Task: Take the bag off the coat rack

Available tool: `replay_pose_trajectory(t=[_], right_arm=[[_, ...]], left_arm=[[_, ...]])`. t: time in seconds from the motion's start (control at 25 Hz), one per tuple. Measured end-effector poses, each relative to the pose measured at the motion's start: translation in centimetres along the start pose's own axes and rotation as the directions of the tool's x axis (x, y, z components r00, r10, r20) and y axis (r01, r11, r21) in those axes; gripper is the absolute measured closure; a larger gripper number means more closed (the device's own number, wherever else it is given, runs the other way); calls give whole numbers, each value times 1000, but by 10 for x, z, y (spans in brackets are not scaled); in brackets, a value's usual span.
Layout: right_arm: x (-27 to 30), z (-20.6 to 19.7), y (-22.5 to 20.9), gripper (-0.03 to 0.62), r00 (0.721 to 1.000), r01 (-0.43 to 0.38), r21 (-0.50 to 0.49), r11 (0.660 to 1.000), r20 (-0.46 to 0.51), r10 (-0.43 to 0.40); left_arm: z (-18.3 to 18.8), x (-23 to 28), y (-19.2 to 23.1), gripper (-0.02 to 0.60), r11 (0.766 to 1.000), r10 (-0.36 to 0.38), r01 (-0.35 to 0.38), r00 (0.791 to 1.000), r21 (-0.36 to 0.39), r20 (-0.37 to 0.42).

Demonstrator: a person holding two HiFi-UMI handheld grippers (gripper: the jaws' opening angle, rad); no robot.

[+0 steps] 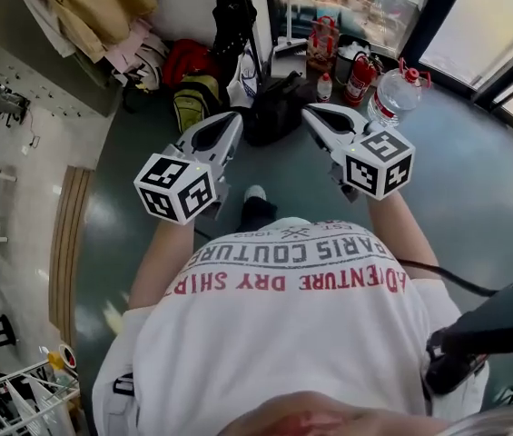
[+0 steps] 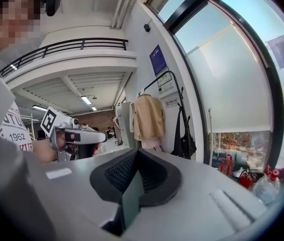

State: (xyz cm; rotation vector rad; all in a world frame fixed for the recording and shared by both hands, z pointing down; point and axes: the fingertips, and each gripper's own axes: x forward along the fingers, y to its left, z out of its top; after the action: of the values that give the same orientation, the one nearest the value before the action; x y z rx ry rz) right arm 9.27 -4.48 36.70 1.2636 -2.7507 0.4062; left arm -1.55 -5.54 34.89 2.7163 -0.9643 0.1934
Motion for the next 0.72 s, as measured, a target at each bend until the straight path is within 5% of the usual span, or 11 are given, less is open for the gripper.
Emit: replay_pose_trajectory(t=[0.32,0.72], right_arm=[[72,19,-79,592,997,82,-5,997,7,-82],[253,76,-211,592,994,109,53,993,-33,-108]], left_arm=[[22,96,83,578,994,-110,109,994,-25,-21],[87,227,274,578,997,-79,78,996,-30,-36]])
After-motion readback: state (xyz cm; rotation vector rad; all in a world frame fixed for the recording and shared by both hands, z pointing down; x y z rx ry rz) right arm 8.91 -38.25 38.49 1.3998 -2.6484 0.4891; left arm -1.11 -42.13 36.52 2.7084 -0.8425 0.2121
